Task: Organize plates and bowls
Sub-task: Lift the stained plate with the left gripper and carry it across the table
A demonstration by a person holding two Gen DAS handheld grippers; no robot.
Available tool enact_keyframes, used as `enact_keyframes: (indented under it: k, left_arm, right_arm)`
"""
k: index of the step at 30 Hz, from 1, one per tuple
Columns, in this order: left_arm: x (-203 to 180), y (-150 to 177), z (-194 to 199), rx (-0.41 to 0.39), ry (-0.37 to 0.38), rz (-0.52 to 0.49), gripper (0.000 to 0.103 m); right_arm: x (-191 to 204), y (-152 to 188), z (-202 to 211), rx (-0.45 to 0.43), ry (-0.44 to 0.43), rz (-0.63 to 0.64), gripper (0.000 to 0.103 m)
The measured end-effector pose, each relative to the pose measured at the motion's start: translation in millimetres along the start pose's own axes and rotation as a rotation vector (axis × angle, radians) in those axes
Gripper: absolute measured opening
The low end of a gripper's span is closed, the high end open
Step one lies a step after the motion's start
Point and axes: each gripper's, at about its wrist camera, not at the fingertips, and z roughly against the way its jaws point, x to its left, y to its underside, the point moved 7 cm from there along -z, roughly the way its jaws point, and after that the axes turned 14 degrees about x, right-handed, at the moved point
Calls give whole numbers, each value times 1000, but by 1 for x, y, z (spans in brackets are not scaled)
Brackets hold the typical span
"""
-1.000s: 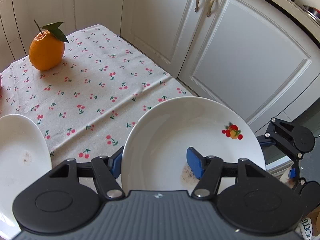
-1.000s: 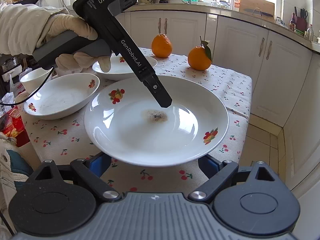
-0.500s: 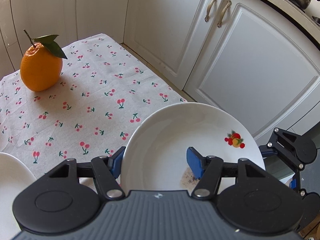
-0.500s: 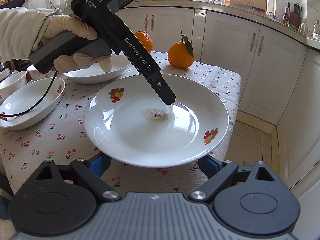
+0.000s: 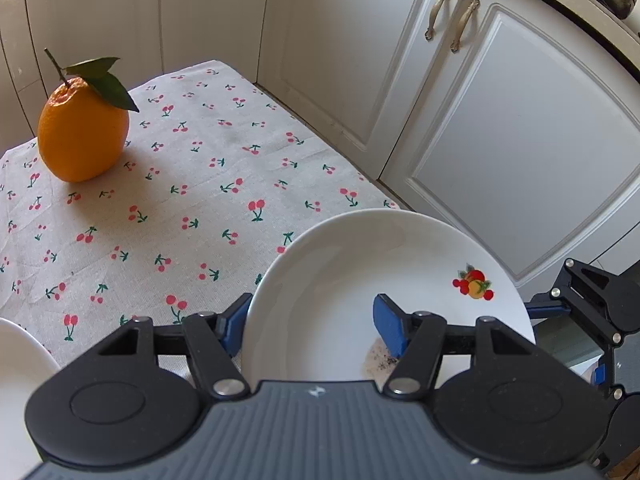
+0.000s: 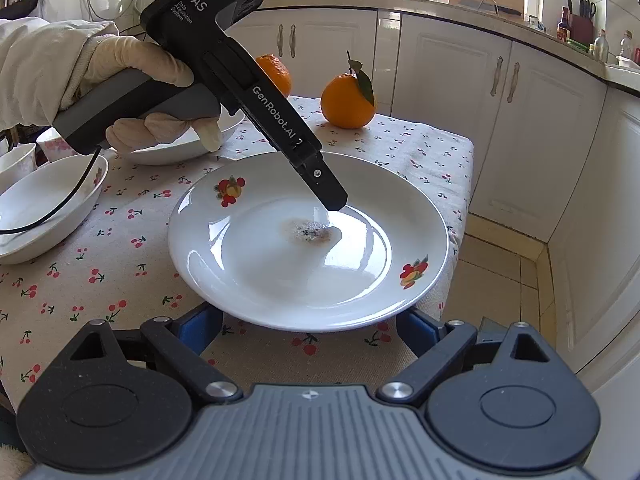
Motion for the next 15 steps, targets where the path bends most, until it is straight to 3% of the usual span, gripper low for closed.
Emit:
enact_keyframes:
  k: [6,10,15]
  left_arm:
    - [-3,1,1,-7,-24,-8,69]
    - [-5,5,13,-34,-58,-5,74]
    - [-10,18,38,-67,-84,8,75]
  right_arm:
    - [1,0,5,-9,0,-14,97]
    - [5,3,19,-37,-1,-35,103]
    - [15,7,36,-45,56,-70,103]
